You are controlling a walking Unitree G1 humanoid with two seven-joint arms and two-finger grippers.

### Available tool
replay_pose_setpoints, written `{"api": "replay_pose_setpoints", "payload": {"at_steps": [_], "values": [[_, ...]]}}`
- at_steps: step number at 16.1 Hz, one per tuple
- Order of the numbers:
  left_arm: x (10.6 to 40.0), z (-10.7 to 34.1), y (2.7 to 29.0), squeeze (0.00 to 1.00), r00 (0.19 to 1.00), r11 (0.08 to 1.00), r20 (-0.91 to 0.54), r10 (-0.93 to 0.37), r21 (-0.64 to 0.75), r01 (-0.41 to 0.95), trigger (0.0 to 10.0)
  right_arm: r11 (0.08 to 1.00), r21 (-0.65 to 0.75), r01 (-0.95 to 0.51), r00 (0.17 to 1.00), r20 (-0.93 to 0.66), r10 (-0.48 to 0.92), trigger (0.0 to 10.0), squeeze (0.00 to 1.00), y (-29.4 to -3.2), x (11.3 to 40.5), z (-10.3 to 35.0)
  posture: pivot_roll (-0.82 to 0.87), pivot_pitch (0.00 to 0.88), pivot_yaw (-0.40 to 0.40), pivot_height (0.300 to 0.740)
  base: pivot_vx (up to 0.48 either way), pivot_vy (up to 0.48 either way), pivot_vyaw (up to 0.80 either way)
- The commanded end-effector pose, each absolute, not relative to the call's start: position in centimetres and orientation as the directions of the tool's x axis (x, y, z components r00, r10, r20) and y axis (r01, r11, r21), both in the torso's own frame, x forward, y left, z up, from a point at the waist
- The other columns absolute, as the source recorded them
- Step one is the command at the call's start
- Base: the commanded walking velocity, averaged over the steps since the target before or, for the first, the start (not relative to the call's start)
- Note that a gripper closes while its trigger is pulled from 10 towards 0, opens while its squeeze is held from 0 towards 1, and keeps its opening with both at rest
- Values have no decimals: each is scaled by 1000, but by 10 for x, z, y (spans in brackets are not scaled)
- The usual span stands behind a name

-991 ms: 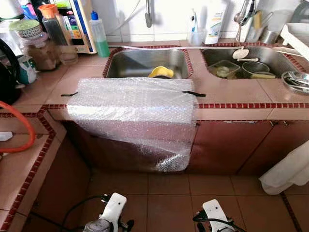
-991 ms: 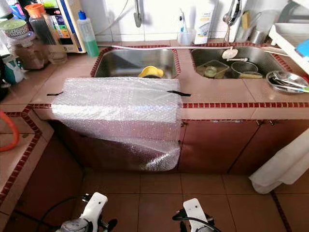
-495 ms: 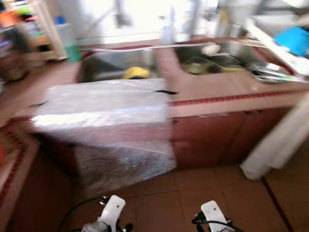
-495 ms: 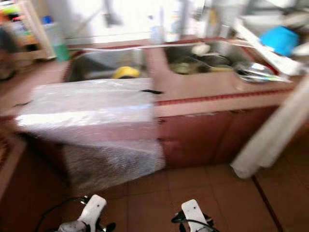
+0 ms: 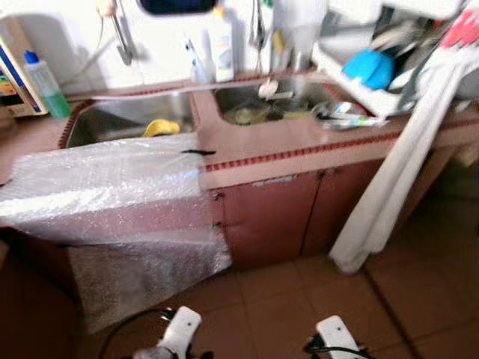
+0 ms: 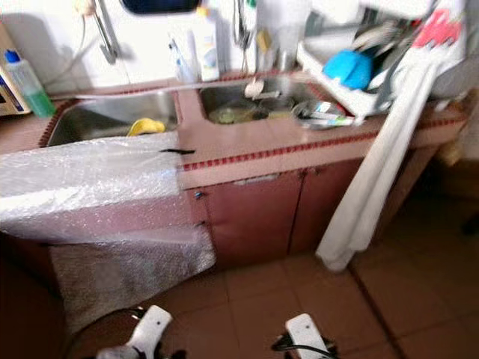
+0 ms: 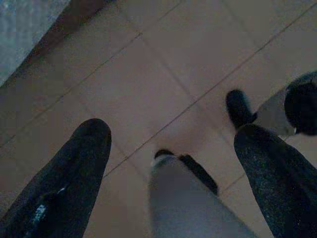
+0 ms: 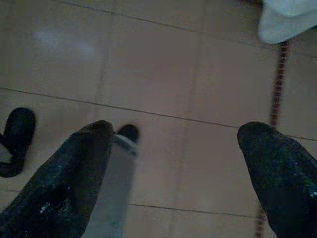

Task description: Kitchen organization

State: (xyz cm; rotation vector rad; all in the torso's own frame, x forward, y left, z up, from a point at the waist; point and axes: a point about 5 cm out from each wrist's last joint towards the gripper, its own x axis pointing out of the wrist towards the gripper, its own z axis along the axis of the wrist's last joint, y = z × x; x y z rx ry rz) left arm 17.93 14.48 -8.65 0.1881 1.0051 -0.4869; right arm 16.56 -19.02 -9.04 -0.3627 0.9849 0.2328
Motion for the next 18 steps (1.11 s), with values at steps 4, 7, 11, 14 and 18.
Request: {"api": "replay_pose_setpoints", "payload": {"at_steps": [4,7,11,14,18], "values": [[177,-87,158,0,434,879,-858,-274,-40,475,10000,910,-166,-381,532,-844,69,10000,0,-176,164,-92,-55,0,79,740,0,-353,0],[176,-88,158,0,433,879,-859,-274,-41,475,10000,908,-168,-384,530,-845,68,10000,0,-176,163,-93,-55,0,81,740,0,-309,0],[175,-88,159,0,431,880,-860,-272,-41,474,10000,904,-173,-391,528,-847,66,10000,0,-176,162,-93,-59,0,81,740,0,-275,0],[175,-88,159,0,435,888,-859,-269,-47,457,10000,903,-182,-388,522,-852,52,10000,0,-178,161,-94,-57,0,80,740,0,0,-485],[174,-88,161,0,435,890,-862,-262,-42,454,10000,902,-186,-389,522,-851,49,10000,0,-179,161,-94,-57,0,82,740,0,0,-725]]}}
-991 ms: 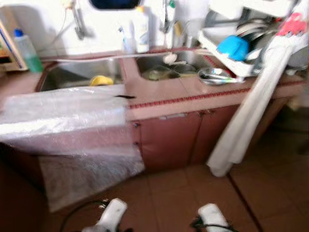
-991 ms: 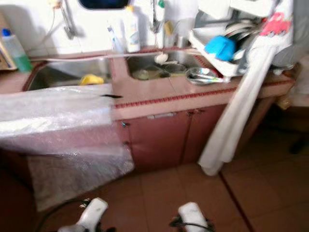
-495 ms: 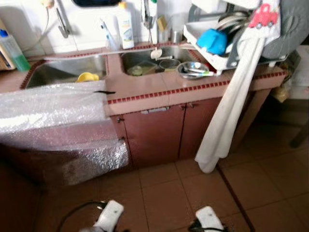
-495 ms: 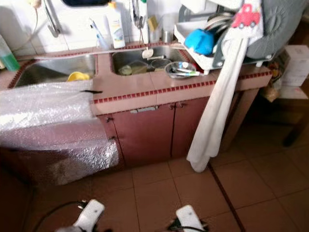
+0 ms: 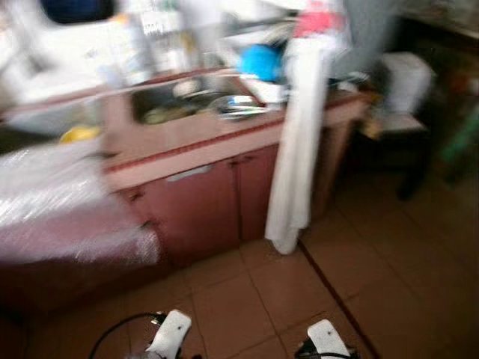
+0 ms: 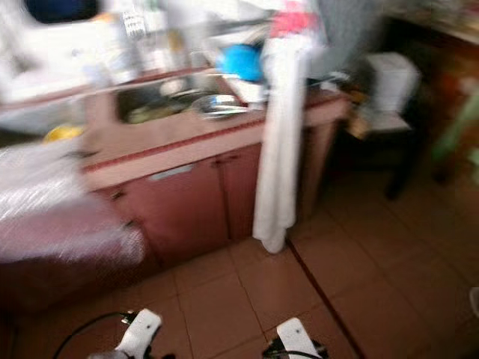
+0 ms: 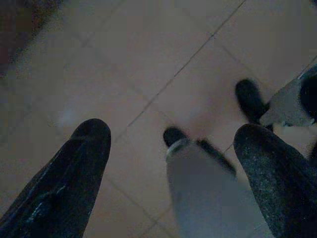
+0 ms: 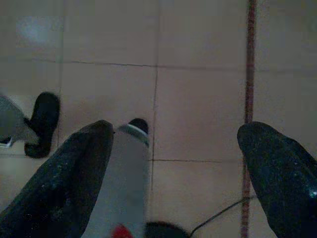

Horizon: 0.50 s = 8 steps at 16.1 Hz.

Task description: Kitchen organization

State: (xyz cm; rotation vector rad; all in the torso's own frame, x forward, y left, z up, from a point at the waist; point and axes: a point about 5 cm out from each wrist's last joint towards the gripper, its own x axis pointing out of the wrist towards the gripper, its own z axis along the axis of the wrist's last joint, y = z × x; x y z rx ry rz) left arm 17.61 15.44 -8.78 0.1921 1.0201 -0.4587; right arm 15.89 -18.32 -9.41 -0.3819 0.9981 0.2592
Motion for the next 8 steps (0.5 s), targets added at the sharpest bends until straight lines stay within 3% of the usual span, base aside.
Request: {"api": "replay_pose_setpoints", "payload": {"at_steps": [1,8], "values": [[174,-89,161,0,435,890,-862,-262,-42,455,10000,902,-186,-389,522,-851,49,10000,0,-179,161,-93,-57,0,82,740,0,0,-725],[172,-90,163,0,429,888,-867,-253,-32,458,10000,901,-189,-391,526,-849,50,10000,0,-178,162,-94,-60,0,90,740,0,0,-724]]}}
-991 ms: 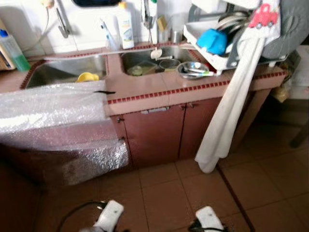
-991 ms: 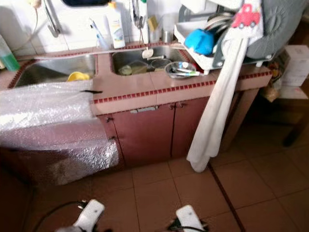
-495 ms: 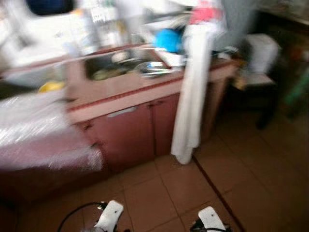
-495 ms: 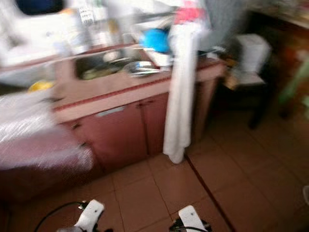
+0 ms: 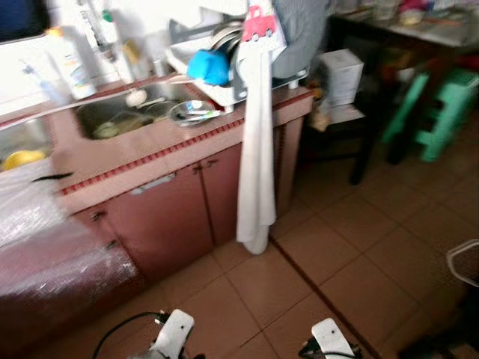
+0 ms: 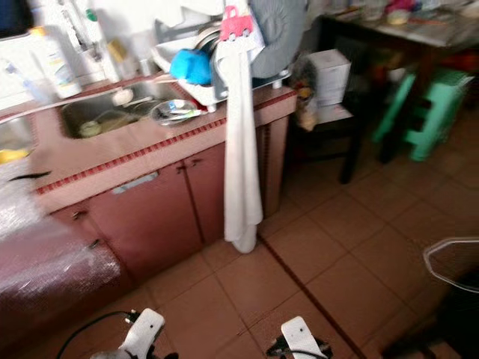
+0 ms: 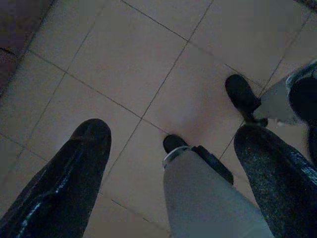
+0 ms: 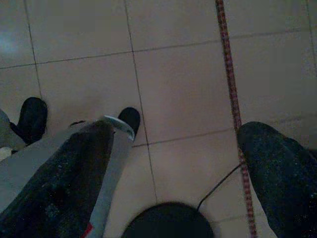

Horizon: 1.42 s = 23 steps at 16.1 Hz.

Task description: Kitchen organization

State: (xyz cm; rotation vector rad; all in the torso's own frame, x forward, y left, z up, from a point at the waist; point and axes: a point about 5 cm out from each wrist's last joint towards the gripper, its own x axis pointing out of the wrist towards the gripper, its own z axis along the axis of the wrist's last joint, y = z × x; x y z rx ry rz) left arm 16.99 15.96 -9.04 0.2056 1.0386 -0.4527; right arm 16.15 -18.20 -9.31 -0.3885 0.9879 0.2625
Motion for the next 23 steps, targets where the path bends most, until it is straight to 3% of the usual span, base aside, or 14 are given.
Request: {"api": "replay_pose_setpoints", "payload": {"at_steps": [1,7,14,18,20,21,23], "values": [[171,-90,163,0,428,887,-868,-252,-30,461,10000,901,-189,-391,526,-849,51,10000,0,-178,161,-94,-60,0,91,740,0,0,-725],[171,-90,166,0,423,878,-872,-246,-16,477,10000,897,-186,-402,526,-849,60,10000,0,-176,162,-94,-55,0,97,740,0,0,-725],[173,-89,169,0,425,878,-880,-213,19,479,10000,893,-164,-419,505,-859,79,10000,0,-173,158,-96,-50,0,87,740,0,0,0],[172,-91,169,0,450,926,-878,-161,23,376,10000,979,-100,-180,482,-876,-1,10000,0,-190,156,-96,-44,0,45,740,0,0,0],[170,-92,168,0,487,985,-868,-93,-8,174,10000,998,-51,-20,475,-879,-36,10000,0,-200,160,-94,-29,0,22,740,0,0,0],[169,-93,168,0,497,994,-865,-67,-13,111,10000,999,-36,17,485,-873,-40,10000,0,-201,166,-91,-16,0,14,740,0,0,0],[171,-92,168,0,492,991,-868,-66,0,133,10000,1000,-23,9,495,-869,-24,10000,0,-196,171,-89,-8,0,23,740,0,0,0]]}}
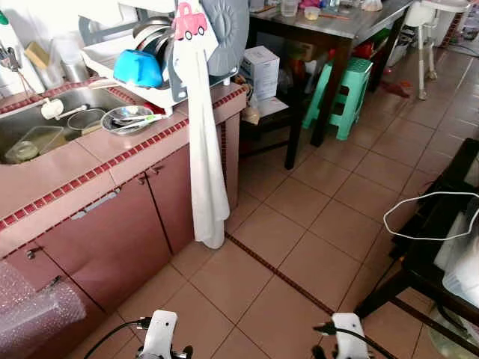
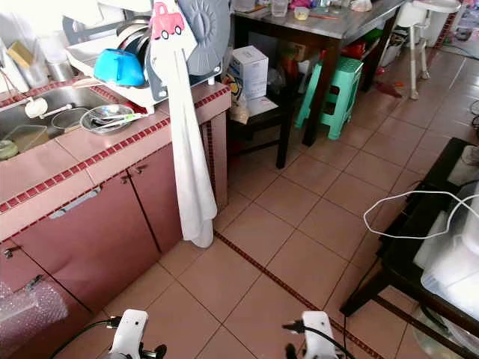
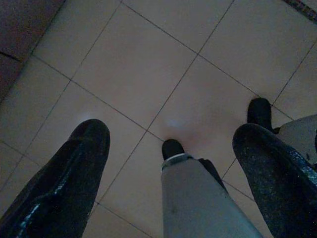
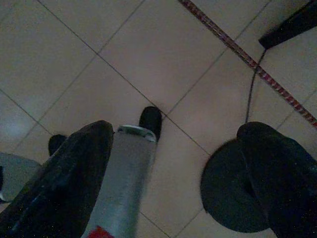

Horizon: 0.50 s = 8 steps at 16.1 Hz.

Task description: Kitchen organization

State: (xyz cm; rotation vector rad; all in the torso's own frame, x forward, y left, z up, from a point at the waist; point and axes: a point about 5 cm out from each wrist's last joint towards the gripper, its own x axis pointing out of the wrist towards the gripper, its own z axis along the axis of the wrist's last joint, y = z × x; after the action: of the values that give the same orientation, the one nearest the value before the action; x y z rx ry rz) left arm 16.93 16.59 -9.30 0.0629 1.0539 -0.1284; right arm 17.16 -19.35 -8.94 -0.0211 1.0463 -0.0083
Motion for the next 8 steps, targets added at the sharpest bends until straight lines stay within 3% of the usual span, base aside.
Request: {"api": "replay_pose_setpoints", "payload": {"at_steps": [1,3,8], "values": [[172,-92,168,0,489,991,-870,-64,4,136,10000,1000,-5,18,502,-865,-13,10000,0,-189,174,-89,-9,0,35,740,0,0,0],[175,-91,168,0,491,985,-869,-67,19,169,10000,1000,14,15,500,-866,5,10000,0,-179,173,-91,-11,0,55,740,0,0,0],[177,-90,165,0,489,977,-868,-91,18,213,10000,1000,2,22,490,-872,-9,10000,0,-181,166,-94,-34,0,73,740,0,0,0]]}}
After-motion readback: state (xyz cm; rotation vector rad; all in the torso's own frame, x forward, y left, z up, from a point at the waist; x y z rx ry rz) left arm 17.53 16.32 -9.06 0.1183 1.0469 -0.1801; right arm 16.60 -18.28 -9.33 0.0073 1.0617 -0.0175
